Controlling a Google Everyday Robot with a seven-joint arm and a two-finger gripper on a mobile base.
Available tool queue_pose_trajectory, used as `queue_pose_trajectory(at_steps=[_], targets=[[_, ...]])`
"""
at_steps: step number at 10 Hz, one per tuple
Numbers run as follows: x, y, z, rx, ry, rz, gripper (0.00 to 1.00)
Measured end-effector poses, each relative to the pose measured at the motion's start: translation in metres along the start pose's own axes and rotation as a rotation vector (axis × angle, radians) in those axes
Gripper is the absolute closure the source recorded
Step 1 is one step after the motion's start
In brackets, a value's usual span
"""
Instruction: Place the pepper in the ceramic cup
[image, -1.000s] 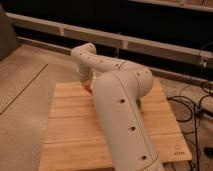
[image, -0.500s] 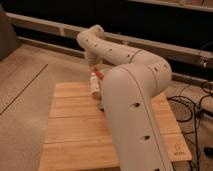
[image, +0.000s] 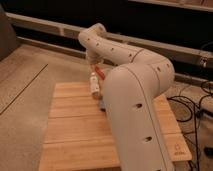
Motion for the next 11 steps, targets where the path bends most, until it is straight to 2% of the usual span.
queue_pose_trajectory(at_steps=[1,3,5,8,9,11], targets=[[0.004,0.003,0.011,0.004,0.004,-0.007,1.0],[0.003,-0.01,0.022,0.026,-0.019,-0.007,1.0],[-0.01,-0.027,0.016,0.061,-0.063,-0.024,1.0],[-0.032,-0.035,-0.001,0.106,-0.122,-0.074,1.0],[-0.036,-0.036,-0.003,0.11,-0.136,-0.088,1.0],[-0.047,-0.039,-0.002,0.092,-0.177,-0.141,1.0]])
